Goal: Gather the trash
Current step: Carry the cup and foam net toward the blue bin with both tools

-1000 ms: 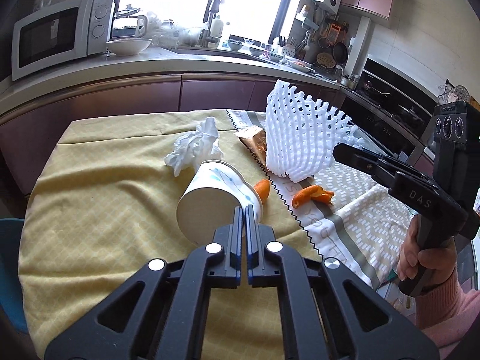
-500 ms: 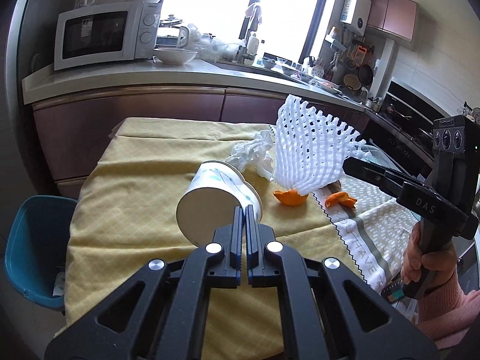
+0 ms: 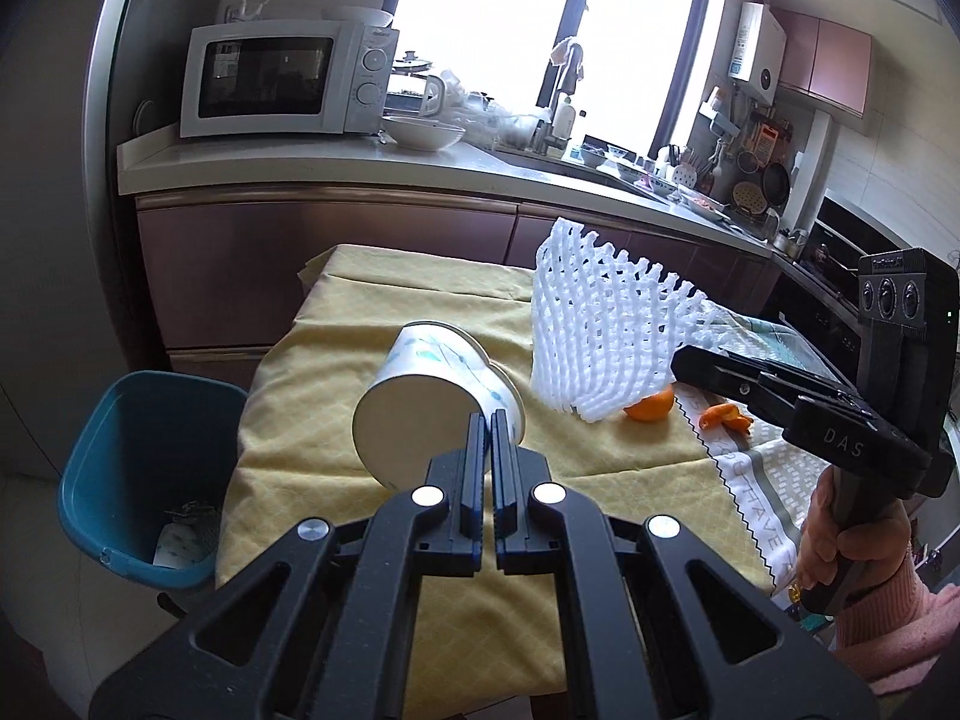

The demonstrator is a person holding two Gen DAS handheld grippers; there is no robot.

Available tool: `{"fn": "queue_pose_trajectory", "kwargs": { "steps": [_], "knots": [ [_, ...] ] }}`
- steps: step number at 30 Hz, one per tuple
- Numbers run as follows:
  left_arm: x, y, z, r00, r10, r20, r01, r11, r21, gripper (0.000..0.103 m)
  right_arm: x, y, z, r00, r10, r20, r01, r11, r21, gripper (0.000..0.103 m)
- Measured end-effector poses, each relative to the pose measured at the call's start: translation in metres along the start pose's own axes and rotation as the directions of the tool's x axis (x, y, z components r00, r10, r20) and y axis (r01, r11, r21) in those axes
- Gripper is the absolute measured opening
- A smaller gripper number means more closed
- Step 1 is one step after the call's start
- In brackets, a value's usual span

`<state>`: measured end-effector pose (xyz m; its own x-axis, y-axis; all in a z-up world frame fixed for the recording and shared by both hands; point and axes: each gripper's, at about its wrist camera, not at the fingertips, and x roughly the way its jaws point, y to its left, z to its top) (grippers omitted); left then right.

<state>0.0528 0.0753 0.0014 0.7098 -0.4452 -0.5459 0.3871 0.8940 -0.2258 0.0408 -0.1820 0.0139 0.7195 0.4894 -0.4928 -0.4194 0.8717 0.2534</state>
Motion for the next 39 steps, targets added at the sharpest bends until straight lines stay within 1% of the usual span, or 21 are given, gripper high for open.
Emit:
{"fn": "queue_pose_trajectory", "kwargs": {
  "steps": [8, 15, 27, 33, 39],
  "knots": [
    [-0.018, 0.027, -0.003, 0.998, 0.056, 0.019, -0.055, 0.998, -0.044, 0.002, 0.025, 0.020, 0.008, 0.997, 0.066, -0.029, -0.066, 0.998, -0.023, 0.008],
    [-0.036, 0.056, -0.004, 0.992, 0.120, 0.044, -0.116, 0.989, -0.096, 0.002, 0.044, 0.037, 0.017, 0.992, 0.120, -0.045, -0.122, 0.992, -0.043, 0.008],
    [-0.061, 0.098, -0.002, 0.971, 0.227, 0.073, -0.214, 0.965, -0.150, 0.003, 0.075, 0.068, 0.033, 0.976, 0.203, -0.074, -0.209, 0.975, -0.081, 0.008],
    [-0.065, 0.120, -0.003, 0.961, 0.267, 0.068, -0.251, 0.951, -0.182, 0.002, 0.096, 0.082, 0.040, 0.964, 0.245, -0.101, -0.254, 0.963, -0.086, 0.008],
    [-0.063, 0.138, -0.006, 0.953, 0.300, 0.052, -0.283, 0.936, -0.207, 0.002, 0.115, 0.094, 0.045, 0.956, 0.267, -0.126, -0.279, 0.955, -0.096, 0.008]
  ]
}}
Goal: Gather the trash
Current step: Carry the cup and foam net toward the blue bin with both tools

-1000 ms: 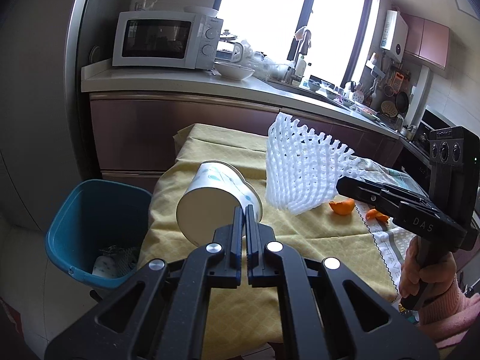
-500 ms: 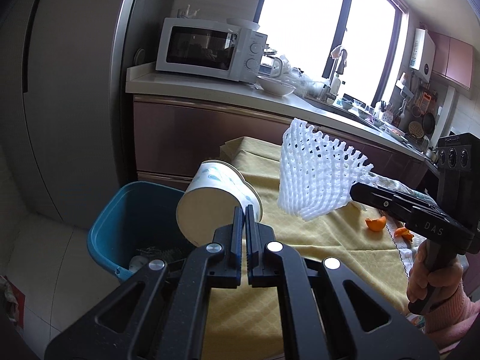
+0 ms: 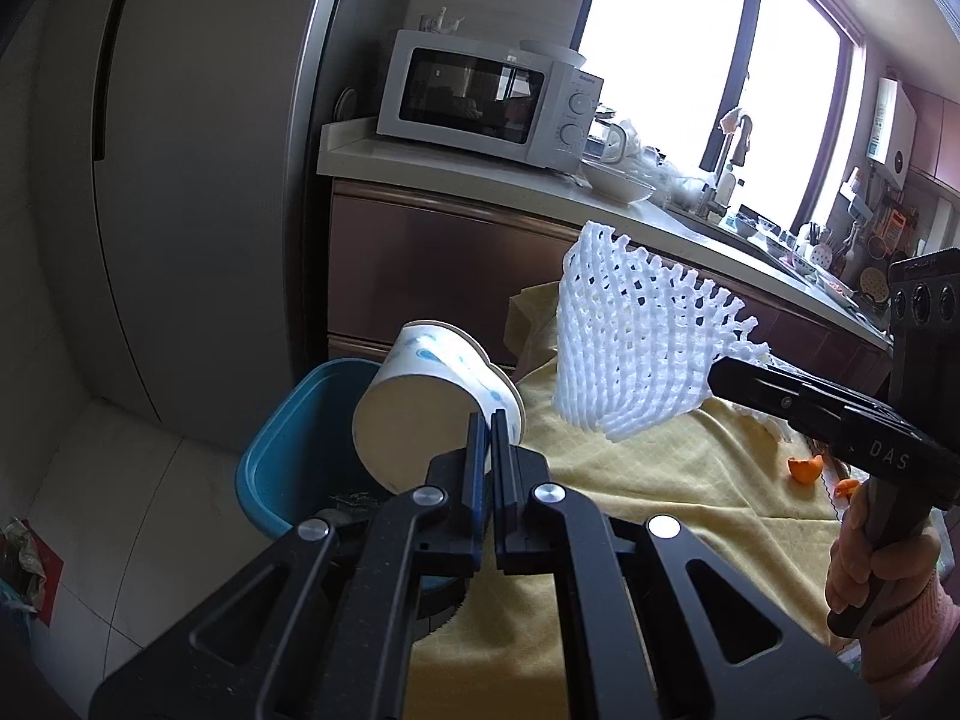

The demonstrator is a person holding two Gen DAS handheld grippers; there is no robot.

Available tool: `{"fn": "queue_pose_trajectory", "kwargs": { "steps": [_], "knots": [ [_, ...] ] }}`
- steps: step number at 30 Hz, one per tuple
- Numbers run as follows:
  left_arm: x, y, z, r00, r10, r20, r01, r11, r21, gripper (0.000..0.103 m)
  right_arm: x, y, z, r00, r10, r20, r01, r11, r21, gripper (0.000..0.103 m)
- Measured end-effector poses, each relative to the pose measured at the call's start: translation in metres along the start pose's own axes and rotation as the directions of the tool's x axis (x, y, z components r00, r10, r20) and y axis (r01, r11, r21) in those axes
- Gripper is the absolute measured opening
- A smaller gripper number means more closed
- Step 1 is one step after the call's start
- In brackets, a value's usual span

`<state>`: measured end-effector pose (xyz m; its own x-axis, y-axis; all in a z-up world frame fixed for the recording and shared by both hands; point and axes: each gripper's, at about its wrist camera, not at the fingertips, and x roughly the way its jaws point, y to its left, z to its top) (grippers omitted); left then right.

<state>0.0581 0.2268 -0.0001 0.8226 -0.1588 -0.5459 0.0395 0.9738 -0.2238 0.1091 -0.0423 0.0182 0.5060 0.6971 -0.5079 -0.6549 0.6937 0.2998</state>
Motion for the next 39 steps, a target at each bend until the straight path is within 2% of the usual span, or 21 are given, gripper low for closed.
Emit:
{"fn": "queue_pose_trajectory", "kwargs": {
  "steps": [14, 39],
  "knots": [
    [0.028, 0.023, -0.010, 0.997, 0.054, -0.055, -0.057, 0.998, -0.042, 0.002, 0.050, 0.008, 0.011, 0.996, 0.038, -0.077, -0.037, 0.999, 0.015, 0.008],
    [0.078, 0.035, -0.020, 0.986, 0.099, -0.137, -0.109, 0.992, -0.068, 0.003, 0.123, 0.002, -0.001, 0.972, 0.012, -0.233, 0.000, 0.999, 0.052, 0.009]
  ]
}}
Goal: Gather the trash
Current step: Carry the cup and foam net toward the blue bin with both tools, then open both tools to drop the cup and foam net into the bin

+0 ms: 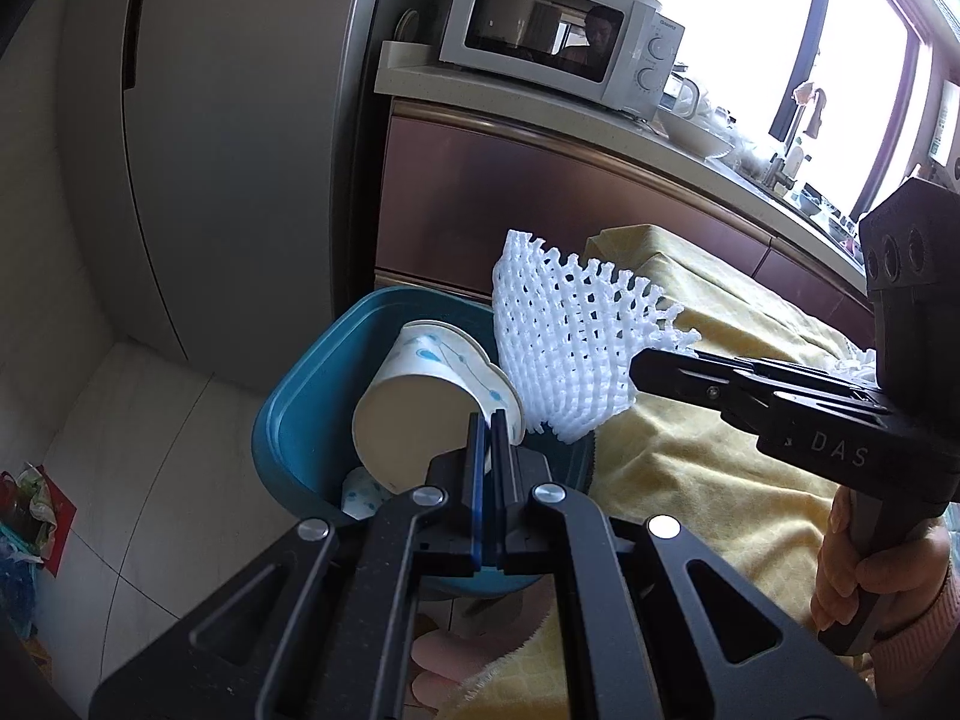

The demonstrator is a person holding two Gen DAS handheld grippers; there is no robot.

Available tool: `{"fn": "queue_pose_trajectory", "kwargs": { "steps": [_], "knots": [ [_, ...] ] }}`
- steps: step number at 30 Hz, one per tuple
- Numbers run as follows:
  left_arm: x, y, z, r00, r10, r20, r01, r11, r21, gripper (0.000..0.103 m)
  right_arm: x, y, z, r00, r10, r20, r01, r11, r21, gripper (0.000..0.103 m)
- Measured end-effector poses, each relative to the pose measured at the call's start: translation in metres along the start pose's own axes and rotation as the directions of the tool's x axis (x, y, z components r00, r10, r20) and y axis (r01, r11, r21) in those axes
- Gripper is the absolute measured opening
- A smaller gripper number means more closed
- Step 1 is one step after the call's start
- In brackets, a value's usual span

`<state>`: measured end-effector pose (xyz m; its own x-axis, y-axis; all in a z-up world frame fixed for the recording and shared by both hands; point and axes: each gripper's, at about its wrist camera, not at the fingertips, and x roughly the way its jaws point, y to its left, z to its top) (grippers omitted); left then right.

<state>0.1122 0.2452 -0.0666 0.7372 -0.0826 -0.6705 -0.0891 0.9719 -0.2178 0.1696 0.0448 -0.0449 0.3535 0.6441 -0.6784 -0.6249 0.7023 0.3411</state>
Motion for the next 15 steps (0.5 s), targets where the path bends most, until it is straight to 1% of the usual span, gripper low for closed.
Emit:
{"fn": "queue_pose_trajectory", "kwargs": {
  "steps": [10, 13, 14, 15],
  "knots": [
    [0.033, 0.003, 0.000, 0.998, 0.005, -0.062, -0.007, 1.000, -0.030, 0.003, 0.025, 0.004, 0.003, 0.998, -0.033, -0.044, 0.032, 0.999, -0.020, 0.011],
    [0.046, 0.005, 0.000, 0.997, -0.006, -0.081, 0.003, 0.999, -0.044, 0.003, 0.032, 0.004, 0.003, 0.997, -0.051, -0.058, 0.050, 0.999, -0.019, 0.015],
    [0.050, 0.005, 0.000, 0.996, -0.013, -0.084, 0.009, 0.999, -0.046, 0.003, 0.033, 0.004, 0.002, 0.997, -0.053, -0.063, 0.052, 0.999, -0.015, 0.020],
    [0.053, 0.006, -0.001, 0.996, -0.017, -0.086, 0.013, 0.999, -0.046, 0.005, 0.034, 0.003, 0.001, 0.996, -0.053, -0.067, 0.052, 0.999, -0.010, 0.022]
  ]
}}
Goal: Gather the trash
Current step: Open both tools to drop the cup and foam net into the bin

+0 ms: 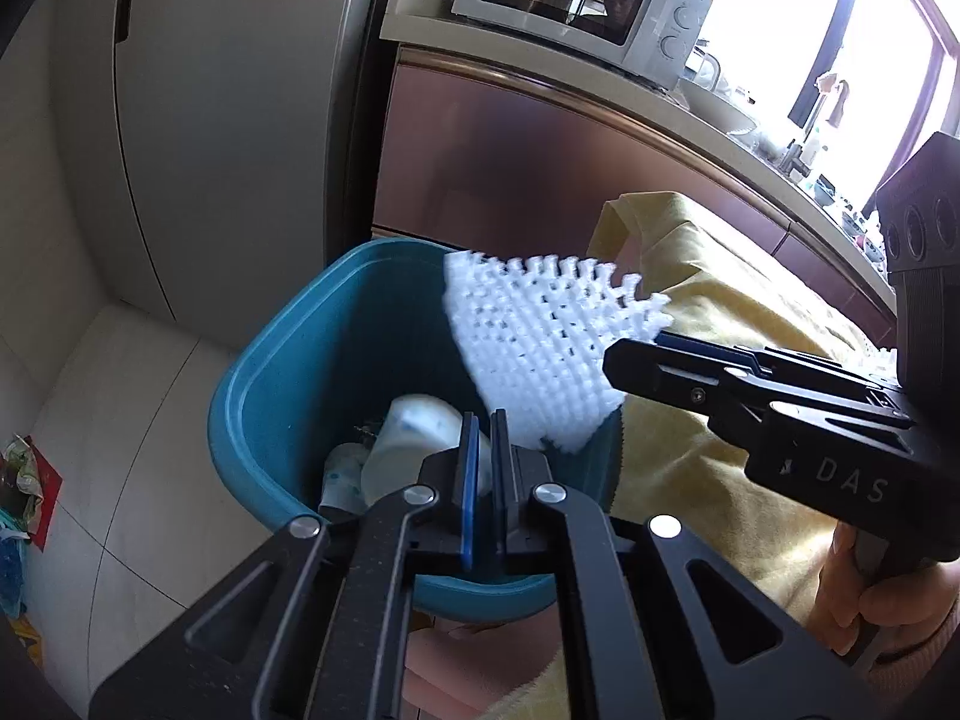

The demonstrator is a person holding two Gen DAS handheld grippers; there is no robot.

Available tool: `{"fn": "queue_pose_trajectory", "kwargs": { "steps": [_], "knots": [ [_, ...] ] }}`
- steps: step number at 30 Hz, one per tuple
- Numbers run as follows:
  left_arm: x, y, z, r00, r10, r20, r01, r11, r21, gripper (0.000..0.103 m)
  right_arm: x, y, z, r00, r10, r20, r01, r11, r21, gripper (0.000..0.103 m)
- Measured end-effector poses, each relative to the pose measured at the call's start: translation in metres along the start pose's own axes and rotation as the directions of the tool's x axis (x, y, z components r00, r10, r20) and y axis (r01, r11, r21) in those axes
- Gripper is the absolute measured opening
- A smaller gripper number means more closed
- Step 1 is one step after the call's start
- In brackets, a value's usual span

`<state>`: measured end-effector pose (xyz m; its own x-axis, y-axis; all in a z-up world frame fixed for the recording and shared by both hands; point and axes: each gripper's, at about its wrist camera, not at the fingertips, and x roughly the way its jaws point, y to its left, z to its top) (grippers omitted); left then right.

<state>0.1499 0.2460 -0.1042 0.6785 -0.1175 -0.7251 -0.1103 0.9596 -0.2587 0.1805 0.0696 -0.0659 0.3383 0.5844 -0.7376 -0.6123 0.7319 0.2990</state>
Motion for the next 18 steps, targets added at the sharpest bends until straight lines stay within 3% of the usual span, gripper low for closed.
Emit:
{"fn": "queue_pose_trajectory", "kwargs": {
  "steps": [7, 14, 18],
  "knots": [
    [0.011, 0.003, -0.007, 1.000, -0.004, -0.012, 0.004, 1.000, -0.025, 0.010, -0.009, -0.007, -0.006, 1.000, 0.006, 0.019, -0.007, 1.000, 0.017, 0.023],
    [-0.009, -0.004, -0.008, 0.999, -0.016, 0.041, 0.017, 1.000, -0.004, 0.017, -0.034, -0.018, -0.016, 0.998, 0.020, 0.053, -0.022, 0.999, 0.031, 0.025],
    [-0.031, -0.019, -0.009, 0.995, -0.045, 0.092, 0.041, 0.998, 0.041, 0.027, -0.062, -0.024, -0.026, 0.995, 0.013, 0.099, -0.016, 1.000, 0.027, 0.027]
  ]
}}
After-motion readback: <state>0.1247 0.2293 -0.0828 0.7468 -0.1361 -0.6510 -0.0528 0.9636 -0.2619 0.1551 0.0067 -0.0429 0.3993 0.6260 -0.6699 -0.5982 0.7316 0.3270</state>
